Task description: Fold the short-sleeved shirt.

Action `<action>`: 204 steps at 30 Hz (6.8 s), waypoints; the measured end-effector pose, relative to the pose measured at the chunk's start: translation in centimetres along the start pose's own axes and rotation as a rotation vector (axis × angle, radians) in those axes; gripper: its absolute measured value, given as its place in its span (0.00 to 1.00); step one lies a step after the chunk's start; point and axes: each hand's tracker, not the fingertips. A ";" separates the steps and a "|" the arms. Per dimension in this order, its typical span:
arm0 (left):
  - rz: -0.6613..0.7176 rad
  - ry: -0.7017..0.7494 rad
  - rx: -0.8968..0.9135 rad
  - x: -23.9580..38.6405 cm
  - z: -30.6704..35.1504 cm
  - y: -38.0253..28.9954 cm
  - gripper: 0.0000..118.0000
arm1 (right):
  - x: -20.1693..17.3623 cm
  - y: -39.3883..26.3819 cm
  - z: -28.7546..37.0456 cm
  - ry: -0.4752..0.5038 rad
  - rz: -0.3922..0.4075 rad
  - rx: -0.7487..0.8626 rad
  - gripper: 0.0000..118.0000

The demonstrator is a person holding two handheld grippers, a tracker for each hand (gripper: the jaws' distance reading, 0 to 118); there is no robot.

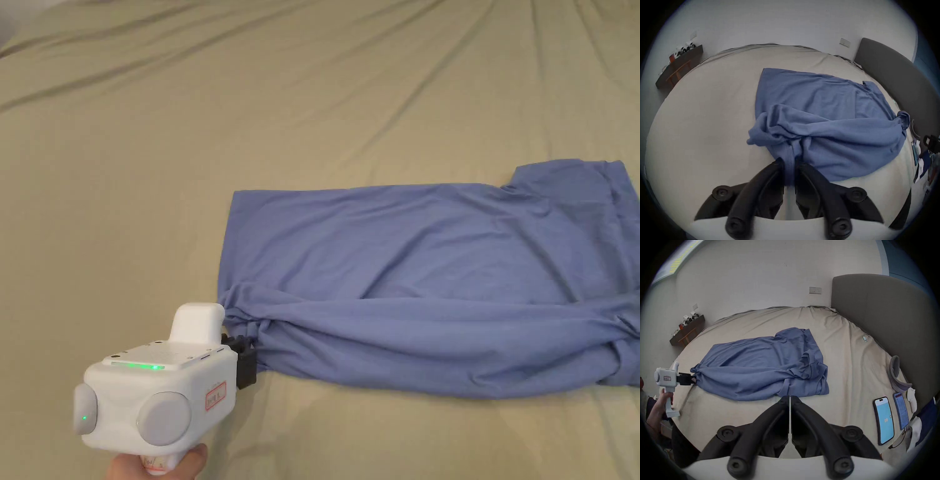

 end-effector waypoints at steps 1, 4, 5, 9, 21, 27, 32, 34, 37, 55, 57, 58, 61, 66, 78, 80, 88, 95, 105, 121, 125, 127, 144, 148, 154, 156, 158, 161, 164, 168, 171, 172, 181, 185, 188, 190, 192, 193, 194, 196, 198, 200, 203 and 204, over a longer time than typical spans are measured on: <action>0.006 -0.001 0.004 0.0 0.3 0.1 0.09 | 0.0 -0.1 -0.2 0.004 0.000 -0.004 0.04; 0.048 -0.019 0.024 -0.4 1.8 0.4 0.09 | 0.3 -0.1 -0.6 0.021 -0.008 -0.011 0.04; 0.058 -0.033 0.040 -0.4 2.4 0.5 0.09 | 0.5 0.0 -0.7 0.024 -0.016 -0.011 0.05; 0.071 -0.040 0.059 -0.5 3.9 0.9 0.09 | 3.3 1.0 -2.3 0.066 -0.076 -0.088 0.67; 0.080 -0.035 0.006 0.2 3.0 1.5 0.09 | 9.7 0.8 -15.8 0.005 -0.139 -0.248 0.49; 0.074 -0.042 -0.002 -0.1 2.6 1.6 0.09 | 7.4 1.4 -13.4 -0.040 0.008 -0.185 0.13; 0.084 -0.060 0.043 -0.5 5.1 2.7 0.09 | 7.8 2.7 -10.4 -0.034 0.001 -0.130 0.12; 0.098 -0.074 0.079 -0.7 6.9 3.2 0.09 | 7.8 3.2 -8.3 0.025 -0.024 -0.078 0.12; 0.084 -0.087 0.119 -0.7 9.8 3.7 0.09 | 6.8 3.6 -4.6 0.026 0.009 -0.029 0.11; 0.217 -0.018 -0.076 -1.6 11.1 -10.2 0.09 | 8.4 -8.6 -0.5 0.010 -0.049 -0.221 0.11; 0.211 -0.015 -0.079 -1.6 10.9 -10.0 0.09 | 8.4 -8.5 -0.5 0.011 -0.049 -0.222 0.15; 0.215 -0.016 -0.081 -1.7 10.9 -9.8 0.21 | 8.4 -8.3 -0.5 0.014 -0.052 -0.224 0.45; 0.200 0.044 -0.099 -1.8 11.9 -9.2 0.72 | 8.3 -7.4 -0.1 0.003 -0.043 -0.289 0.93; 0.079 0.116 0.049 -0.7 19.0 -5.8 0.72 | 6.1 -2.8 4.1 0.008 -0.022 -0.149 0.93; 0.011 0.101 0.439 2.4 27.6 2.6 0.00 | -1.1 5.5 7.2 0.100 0.077 0.156 0.02; 0.000 0.100 0.411 2.4 26.7 2.9 0.00 | -1.2 4.9 6.8 0.107 0.085 0.167 0.02; -0.009 0.029 0.290 0.8 18.8 7.3 0.00 | -1.0 5.6 5.2 0.113 0.084 0.136 0.02; 0.128 -0.001 0.038 -3.6 3.4 13.8 0.71 | -0.1 6.6 2.5 0.074 0.081 0.091 0.02; 0.064 0.082 -0.140 -3.6 -7.6 12.0 0.70 | 0.7 7.6 -2.7 0.023 0.083 0.008 0.02; -0.004 -0.015 0.010 -1.6 1.8 14.2 0.05 | 5.3 12.6 -7.5 0.114 -0.053 -0.085 1.00; 0.004 -0.013 0.012 -1.4 2.1 13.9 0.05 | 8.5 15.6 -14.9 0.080 -0.128 -0.153 1.00; 0.004 -0.003 0.011 -1.4 2.0 13.9 0.05 | 9.8 15.5 -18.6 0.056 -0.161 -0.232 1.00; 0.016 -0.019 -0.038 -1.1 -0.1 14.1 0.05 | 8.6 14.1 -24.1 -0.112 0.085 -0.372 0.06; 0.020 -0.036 -0.002 -1.0 2.2 14.3 0.05 | 8.5 14.9 -20.0 -0.085 0.089 -0.270 0.05; 0.030 -0.050 0.081 -1.5 8.8 11.4 0.05 | 6.9 13.5 -10.5 -0.027 0.130 -0.109 0.05; 0.033 -0.034 0.084 -1.5 11.2 9.3 0.05 | 6.8 12.2 -7.3 -0.021 0.118 -0.065 0.05; 0.041 -0.013 0.074 -1.7 12.7 7.1 0.05 | 6.7 10.0 -4.3 -0.011 0.116 -0.044 0.05; 0.051 0.013 0.020 -1.5 13.9 3.5 0.05 | 6.8 5.9 -0.8 -0.008 0.088 -0.034 0.05; 0.062 0.040 -0.064 -1.5 13.5 0.0 0.05 | 7.2 0.9 1.0 -0.013 0.042 -0.068 0.05; 0.063 0.042 -0.173 -1.6 11.4 -3.2 0.05 | 8.5 -4.7 0.2 -0.010 -0.029 -0.190 0.05; 0.040 0.066 -0.225 -1.5 10.0 -4.5 0.05 | 9.0 -6.6 -0.8 -0.023 -0.046 -0.221 0.05; 0.034 0.071 -0.234 -1.4 9.7 -4.7 0.05 | 9.1 -6.9 -1.2 -0.028 -0.050 -0.228 0.05; 0.031 0.145 -0.200 -0.5 9.6 -5.3 0.68 | 8.3 -6.0 -1.7 -0.061 -0.006 -0.279 0.82; -0.012 0.174 -0.025 0.5 14.5 -4.5 0.71 | 7.1 -3.7 2.4 -0.018 -0.038 -0.167 0.83; -0.013 0.181 0.166 1.8 19.9 -1.5 0.71 | 5.5 -0.3 6.3 -0.024 -0.028 0.009 0.83; -0.029 0.199 0.325 2.8 23.5 0.3 0.71 | 4.3 1.8 8.5 -0.019 -0.010 0.141 0.83; -0.071 0.230 0.462 3.7 26.2 1.3 0.71 | 2.9 3.3 9.9 -0.031 0.029 0.262 0.82; -0.081 0.241 0.516 4.0 26.8 1.3 0.66 | 2.6 3.5 10.1 -0.041 0.043 0.292 0.80; -0.094 0.245 0.522 4.2 27.1 1.6 0.47 | 2.2 3.7 10.3 -0.055 0.041 0.323 0.72; -0.063 0.246 0.509 3.8 26.6 2.3 0.00 | 1.6 4.3 9.7 -0.050 0.041 0.312 0.02; -0.055 0.181 0.441 3.4 26.3 2.8 0.00 | 1.4 4.3 9.3 -0.029 0.031 0.312 0.02; -0.064 0.198 0.443 3.2 25.8 2.5 0.00 | 1.1 4.2 8.9 -0.015 0.041 0.289 0.02; -0.035 0.116 0.383 2.3 25.1 2.7 0.00 | 0.9 3.9 8.7 0.003 0.051 0.275 0.02; -0.012 0.046 0.372 1.7 24.8 2.1 0.00 | 0.9 3.7 8.6 0.016 0.040 0.265 0.02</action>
